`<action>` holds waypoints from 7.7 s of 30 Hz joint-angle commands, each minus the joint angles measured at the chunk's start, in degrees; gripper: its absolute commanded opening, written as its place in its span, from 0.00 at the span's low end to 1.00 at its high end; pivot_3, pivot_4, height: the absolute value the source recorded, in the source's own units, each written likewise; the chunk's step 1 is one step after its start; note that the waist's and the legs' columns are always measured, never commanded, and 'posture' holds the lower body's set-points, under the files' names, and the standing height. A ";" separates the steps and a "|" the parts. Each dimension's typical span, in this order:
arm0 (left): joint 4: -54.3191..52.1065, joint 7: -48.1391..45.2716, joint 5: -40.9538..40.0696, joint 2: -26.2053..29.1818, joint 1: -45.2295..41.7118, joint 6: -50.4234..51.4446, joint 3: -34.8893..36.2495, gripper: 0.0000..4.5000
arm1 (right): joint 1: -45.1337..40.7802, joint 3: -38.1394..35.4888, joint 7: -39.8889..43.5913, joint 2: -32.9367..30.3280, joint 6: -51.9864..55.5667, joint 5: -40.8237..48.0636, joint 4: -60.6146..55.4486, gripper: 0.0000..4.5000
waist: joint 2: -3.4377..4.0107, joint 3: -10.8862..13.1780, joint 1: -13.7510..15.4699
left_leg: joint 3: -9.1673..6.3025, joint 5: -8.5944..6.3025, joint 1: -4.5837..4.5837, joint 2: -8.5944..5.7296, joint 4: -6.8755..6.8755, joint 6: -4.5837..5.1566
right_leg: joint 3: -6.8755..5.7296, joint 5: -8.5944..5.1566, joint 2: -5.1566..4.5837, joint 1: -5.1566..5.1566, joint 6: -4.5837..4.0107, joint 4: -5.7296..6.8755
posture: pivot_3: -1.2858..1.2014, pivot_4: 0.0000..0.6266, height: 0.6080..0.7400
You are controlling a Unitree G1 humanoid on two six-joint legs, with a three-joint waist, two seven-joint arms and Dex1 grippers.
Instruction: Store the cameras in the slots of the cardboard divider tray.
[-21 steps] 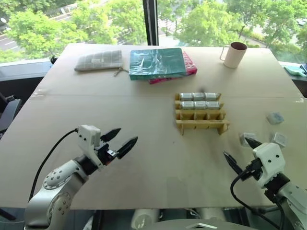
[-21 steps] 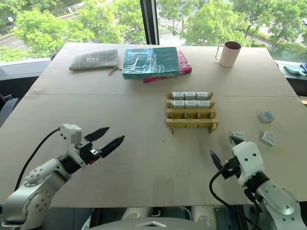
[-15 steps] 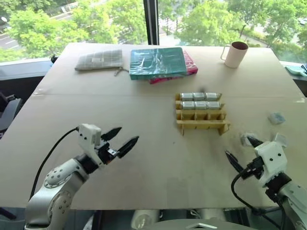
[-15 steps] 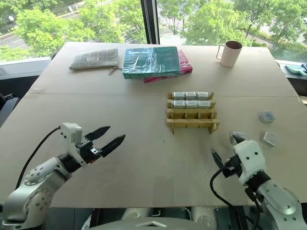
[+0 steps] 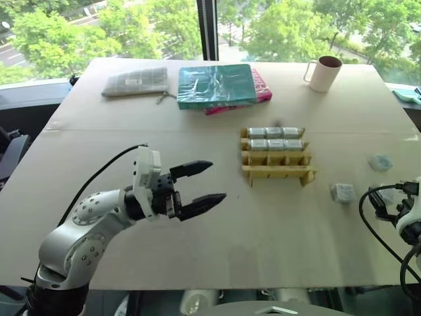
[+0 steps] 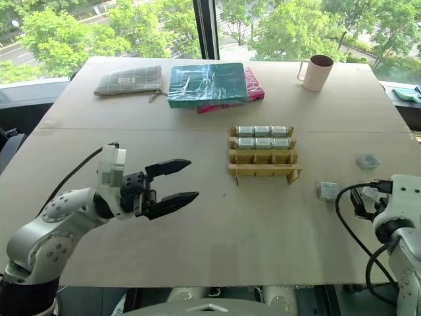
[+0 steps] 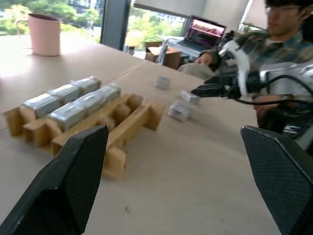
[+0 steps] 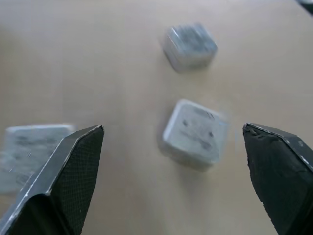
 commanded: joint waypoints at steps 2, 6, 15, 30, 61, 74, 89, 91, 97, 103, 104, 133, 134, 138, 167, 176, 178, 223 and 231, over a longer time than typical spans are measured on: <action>-1.72 -2.11 -2.60 1.03 -3.14 0.56 -0.86 0.99 | -1.55 -0.93 -0.05 -0.55 0.09 0.46 0.95 1.00 | 0.03 0.03 -0.10 | 0.04 -0.03 0.00 -0.02 0.01 0.06 | 0.06 -0.01 0.01 0.00 0.02 0.00 | 0.52 0.24 1.00; -0.93 -2.70 -2.51 1.14 -4.01 0.48 -0.84 0.99 | -2.41 -1.07 -0.74 0.30 0.37 0.54 2.08 1.00 | 0.02 0.02 -0.10 | 0.04 -0.11 0.02 -0.03 0.04 0.22 | 0.06 0.00 0.02 0.02 0.05 -0.01 | 0.52 0.24 1.00; -0.87 -3.06 -1.54 0.92 -3.21 -0.59 -0.65 0.99 | -6.71 -1.18 -3.74 2.07 0.04 -0.08 6.71 1.00 | 0.01 0.03 -0.12 | 0.03 -0.01 0.01 -0.03 0.03 0.04 | 0.07 0.00 0.05 0.03 0.05 -0.01 | 0.52 0.24 1.00; -1.17 -7.25 -1.06 2.62 -2.35 -2.10 0.02 0.99 | -9.63 0.28 -5.57 1.84 -0.27 -1.52 10.31 1.00 | 0.02 0.03 -0.25 | 0.03 0.00 0.01 -0.03 0.03 0.03 | 0.09 0.00 0.07 0.02 0.05 -0.01 | 0.52 0.24 1.00; 22.30 27.69 -29.88 -10.06 -31.84 31.04 -6.02 1.00 | -14.09 31.92 25.96 -30.87 -41.53 -19.72 -11.94 0.42 | -0.81 0.68 -0.87 | -0.43 0.11 0.17 -0.02 0.16 -0.15 | 0.25 0.08 0.42 0.46 0.44 -0.07 | 0.52 0.24 1.00; 25.86 20.32 -23.01 -13.98 -37.35 33.61 -9.56 1.00 | -23.69 40.56 29.04 -27.14 -40.81 -25.04 -11.83 0.42 | -0.84 0.77 -0.92 | -0.52 0.12 0.06 -0.14 0.16 -0.18 | 0.21 0.08 0.34 0.49 0.42 -0.28 | 0.52 0.24 1.00; 27.96 14.66 -16.30 -16.03 -39.69 33.28 -9.61 0.33 | -24.60 42.83 30.39 -22.97 -39.43 -28.39 -12.13 0.42 | -0.84 0.77 -0.99 | -0.53 0.14 0.10 -0.13 0.20 -0.21 | 0.22 0.08 0.32 0.50 0.41 -0.17 | 0.52 0.24 1.00; 28.28 13.82 -15.42 -15.91 -40.33 33.04 -9.76 0.18 | -24.30 42.73 31.04 -22.35 -38.64 -27.01 -12.21 0.54 | -0.84 0.77 -0.99 | -0.53 0.14 0.10 -0.13 0.20 -0.21 | 0.21 0.08 0.32 0.50 0.41 -0.18 | 0.52 0.24 1.00; 30.92 4.37 -4.70 -12.89 -43.87 25.51 -15.06 0.17 | -17.34 30.74 27.95 -15.52 -33.56 -17.91 -13.18 1.00 | -0.84 0.78 -0.82 | -0.53 0.14 0.10 -0.14 0.22 -0.21 | 0.21 0.08 0.32 0.50 0.41 -0.13 | 0.52 0.24 1.00; 44.76 -12.25 17.69 -10.40 -51.32 6.04 -30.55 0.17 | 0.53 5.41 38.00 -14.86 -29.42 5.57 -17.75 1.00 | -0.65 0.84 0.50 | -0.58 0.13 0.02 -0.33 0.20 -0.18 | 0.05 0.22 0.44 0.55 0.18 -0.23 | 0.52 0.24 1.00; 48.55 -13.78 20.38 -11.62 -53.17 3.17 -31.71 0.17 | 2.47 2.18 38.50 -15.27 -28.67 8.71 -18.25 1.00 | -0.64 0.86 0.42 | -0.56 0.13 0.01 -0.33 0.20 -0.16 | 0.07 0.22 0.44 0.55 0.19 -0.25 | 0.52 0.24 1.00; 87.55 -23.67 54.51 -27.55 -68.35 -23.35 -34.61 0.17 | 18.76 -8.00 37.32 -18.20 -35.37 15.52 -17.55 1.00 | -0.70 0.89 0.32 | -0.44 -0.64 -0.58 -0.49 1.17 1.15 | 0.18 0.13 -0.04 0.34 0.82 -0.08 | 0.52 0.24 1.00; 87.81 -23.33 54.97 -27.76 -68.54 -23.24 -34.48 0.17 | 18.13 -7.91 37.77 -19.10 -35.18 15.85 -16.71 1.00 | -0.70 0.89 0.31 | -0.44 -0.65 -0.56 -0.49 1.17 1.15 | 0.17 0.13 -0.04 0.34 0.82 -0.05 | 0.52 0.24 1.00; 87.55 -21.74 57.42 -27.71 -68.79 -24.65 -34.83 0.17 | 15.68 -8.55 39.44 -22.78 -34.17 17.13 -13.35 1.00 | -0.71 0.89 0.37 | -0.46 -0.65 -0.54 -0.49 1.27 1.16 | 0.16 0.16 -0.06 0.37 0.88 0.01 | 0.52 0.24 1.00; 10.08 -17.32 17.37 -9.08 -16.77 1.71 -2.52 0.97 | 1.71 14.78 -2.10 -6.10 -6.51 -1.49 -3.03 1.00 | -0.06 0.53 0.23 | -0.50 -0.38 -0.28 -0.50 1.18 0.25 | 0.32 0.09 -0.14 0.48 0.63 0.12 | 0.52 0.24 1.00; 9.60 -18.29 14.18 -5.07 -16.89 -0.15 -4.23 1.00 | -1.08 17.59 -0.97 -3.66 -8.03 -4.12 5.35 0.43 | -0.06 0.48 -0.03 | -0.48 -0.25 -0.26 -0.49 1.08 0.47 | 0.41 0.16 0.05 0.46 0.54 0.10 | 0.52 0.24 1.00; 9.80 -16.73 13.68 -4.91 -17.32 1.07 -4.82 1.00 | -0.47 17.99 -0.05 -4.86 -10.88 -5.67 4.93 0.43 | -0.07 0.48 0.00 | -0.44 -0.26 -0.26 -0.50 1.09 0.48 | 0.44 0.08 0.06 0.46 0.66 0.08 | 0.52 0.24 1.00; 62.63 -14.97 28.44 -19.96 -63.42 -2.01 -34.28 0.17 | -4.76 4.44 44.17 -22.32 -27.85 10.83 -3.30 1.00 | -0.25 0.60 0.18 | -0.52 -0.17 -0.32 -0.60 1.06 0.39 | 0.58 0.31 0.47 0.52 0.71 -0.04 | 0.52 0.24 1.00; 86.01 -19.21 40.67 -29.34 -71.57 -20.30 -34.67 0.17 | -6.00 2.61 45.70 -26.55 -28.49 13.91 0.93 1.00 | -0.28 0.61 0.26 | -0.45 -0.53 -0.60 -0.52 1.08 0.99 | 0.64 0.32 0.42 0.25 0.67 -0.06 | 0.52 0.24 1.00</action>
